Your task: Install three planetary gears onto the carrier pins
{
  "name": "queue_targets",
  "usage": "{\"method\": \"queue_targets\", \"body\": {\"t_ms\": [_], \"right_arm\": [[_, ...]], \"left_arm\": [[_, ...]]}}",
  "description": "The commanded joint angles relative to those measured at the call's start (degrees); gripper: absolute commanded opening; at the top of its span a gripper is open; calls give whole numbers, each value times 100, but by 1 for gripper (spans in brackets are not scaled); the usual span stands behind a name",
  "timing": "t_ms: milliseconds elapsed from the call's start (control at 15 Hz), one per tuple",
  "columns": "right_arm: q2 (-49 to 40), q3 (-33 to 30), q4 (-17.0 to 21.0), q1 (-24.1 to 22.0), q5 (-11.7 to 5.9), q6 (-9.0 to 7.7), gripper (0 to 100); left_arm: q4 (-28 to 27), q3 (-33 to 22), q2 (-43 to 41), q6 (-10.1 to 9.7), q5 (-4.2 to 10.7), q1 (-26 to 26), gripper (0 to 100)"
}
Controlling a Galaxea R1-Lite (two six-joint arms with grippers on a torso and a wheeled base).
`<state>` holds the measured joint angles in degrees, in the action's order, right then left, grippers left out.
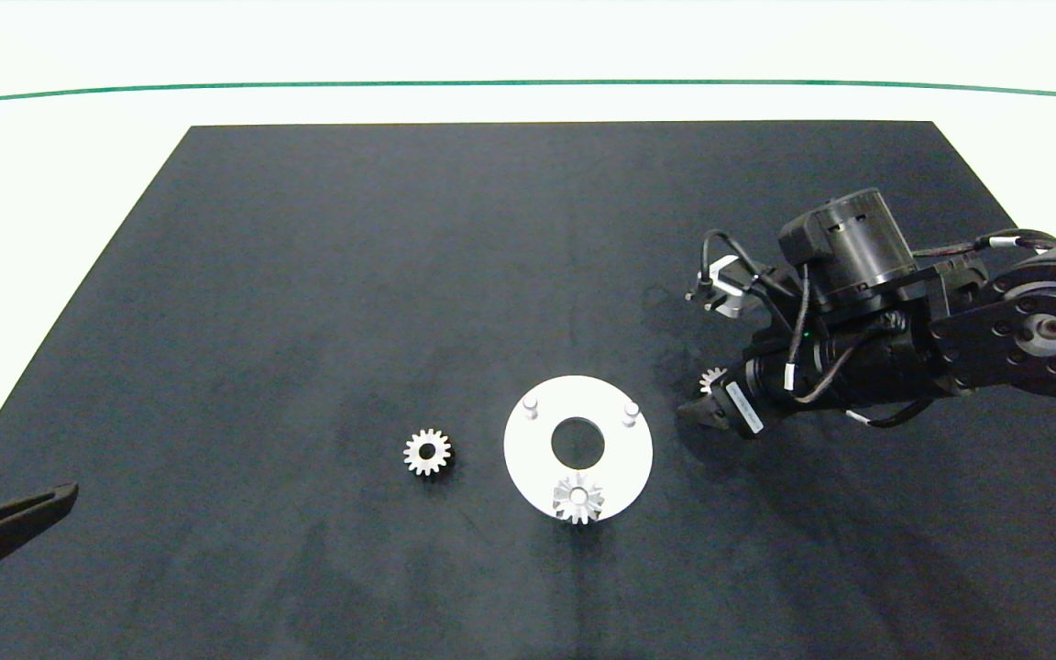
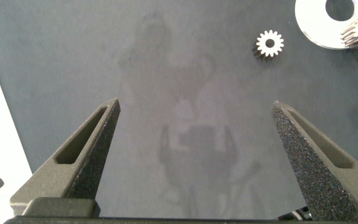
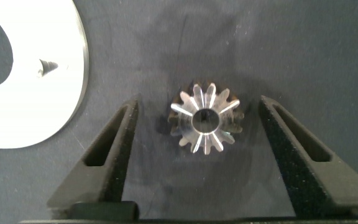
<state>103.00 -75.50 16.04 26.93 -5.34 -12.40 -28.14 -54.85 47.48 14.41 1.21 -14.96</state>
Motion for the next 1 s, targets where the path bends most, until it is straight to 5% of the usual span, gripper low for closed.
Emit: {"method": "queue_targets", "body": {"t_ms": [67, 1000], "right_arm": [[10, 9, -5, -3, 7, -17, 71], [124, 9, -75, -21, 15, -8, 43]], "left_arm": [[-16, 0, 7, 9, 2, 2, 100], [-16, 0, 7, 18, 2, 2, 100]]}}
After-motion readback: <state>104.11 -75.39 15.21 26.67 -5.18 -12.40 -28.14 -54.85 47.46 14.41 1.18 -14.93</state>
